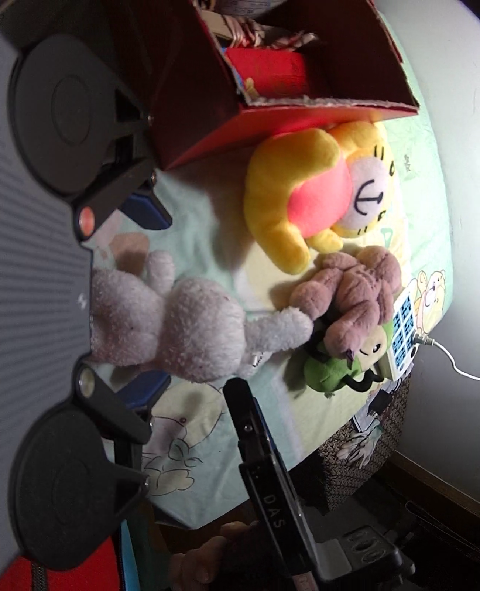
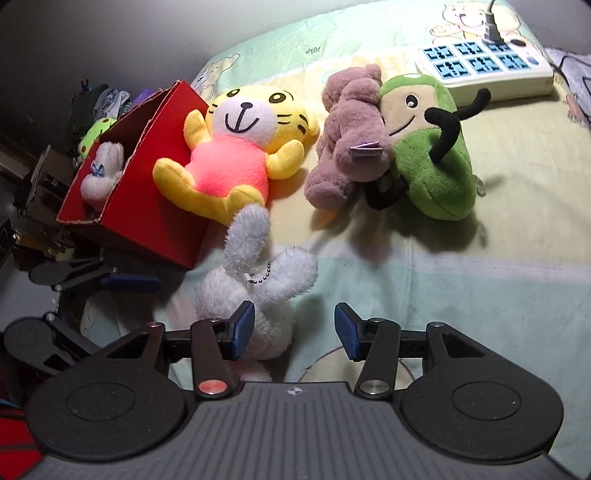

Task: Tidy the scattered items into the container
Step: 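Grasp the white long-eared bunny with the right tool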

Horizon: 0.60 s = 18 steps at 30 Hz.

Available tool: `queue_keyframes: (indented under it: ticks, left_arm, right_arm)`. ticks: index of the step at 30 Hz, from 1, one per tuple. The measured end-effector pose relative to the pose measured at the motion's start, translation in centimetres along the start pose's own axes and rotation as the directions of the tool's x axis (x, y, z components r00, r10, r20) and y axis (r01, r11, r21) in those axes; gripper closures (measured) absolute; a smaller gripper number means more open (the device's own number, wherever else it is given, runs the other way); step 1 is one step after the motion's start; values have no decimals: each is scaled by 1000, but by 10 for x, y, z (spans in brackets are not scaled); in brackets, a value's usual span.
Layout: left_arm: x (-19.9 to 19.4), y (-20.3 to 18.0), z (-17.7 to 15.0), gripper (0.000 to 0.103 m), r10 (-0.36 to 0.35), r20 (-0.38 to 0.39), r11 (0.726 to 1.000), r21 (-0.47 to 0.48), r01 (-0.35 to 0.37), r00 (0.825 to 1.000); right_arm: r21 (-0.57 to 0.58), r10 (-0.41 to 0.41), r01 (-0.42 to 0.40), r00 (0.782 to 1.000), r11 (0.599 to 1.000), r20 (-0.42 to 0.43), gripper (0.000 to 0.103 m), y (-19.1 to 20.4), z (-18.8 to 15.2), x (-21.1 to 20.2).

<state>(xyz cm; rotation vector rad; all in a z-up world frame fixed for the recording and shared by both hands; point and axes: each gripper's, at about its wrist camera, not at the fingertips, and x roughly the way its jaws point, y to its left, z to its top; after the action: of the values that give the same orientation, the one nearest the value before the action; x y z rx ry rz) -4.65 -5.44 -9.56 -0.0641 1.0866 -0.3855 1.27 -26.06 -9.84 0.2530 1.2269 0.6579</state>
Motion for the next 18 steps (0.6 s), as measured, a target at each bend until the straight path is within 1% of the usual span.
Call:
queue_keyframes:
  ticks: [1,3,4,6,8,11,13,15,16,18]
  left_arm:
    - [3,-1,0,19,-6,3,1000,-1,6,1000]
    - [15,-3,1,19,-4,-12,1000,-8,4,1000]
    - [20,-3,1,21,-2,-25,1000,-8,2,1000]
    - [30,-5,1,25,-10,-47,1000,-5,10,999]
    - [36,-5,0,25,-19,-56,1000,-11,19,998]
    - [42,0,0,25,-12,-55,999,-39,10,998]
    - [46,3,3,25,-20,-54,998,-64,17,998]
    - [51,6,5,25,-26,-54,996,-84,22,998]
    - [53,6,5,27,-32,-57,995,-92,26,998]
    - [57,5,6,31,-41,-64,995,-97,35,997]
  right_arm:
    - [45,22,-22,1000,999,-19,48,-2,0,5]
    - [100,22,-19,999,995,-30,47,-6,-2,9]
    - [124,31,-27,999,992,-32,46,-8,-2,12]
    - [200,89,-80,995,976,-38,46,-12,-3,15]
    - [255,149,-135,988,957,-36,50,-12,-2,20]
    - [311,202,-189,979,931,-10,50,-11,1,27]
    - [307,211,-201,978,930,1,48,-7,2,28]
    - [268,189,-182,982,946,-1,45,-1,1,28]
    - [249,181,-173,984,953,-6,45,0,0,27]
    - [249,181,-173,983,953,-11,45,-3,-2,27]
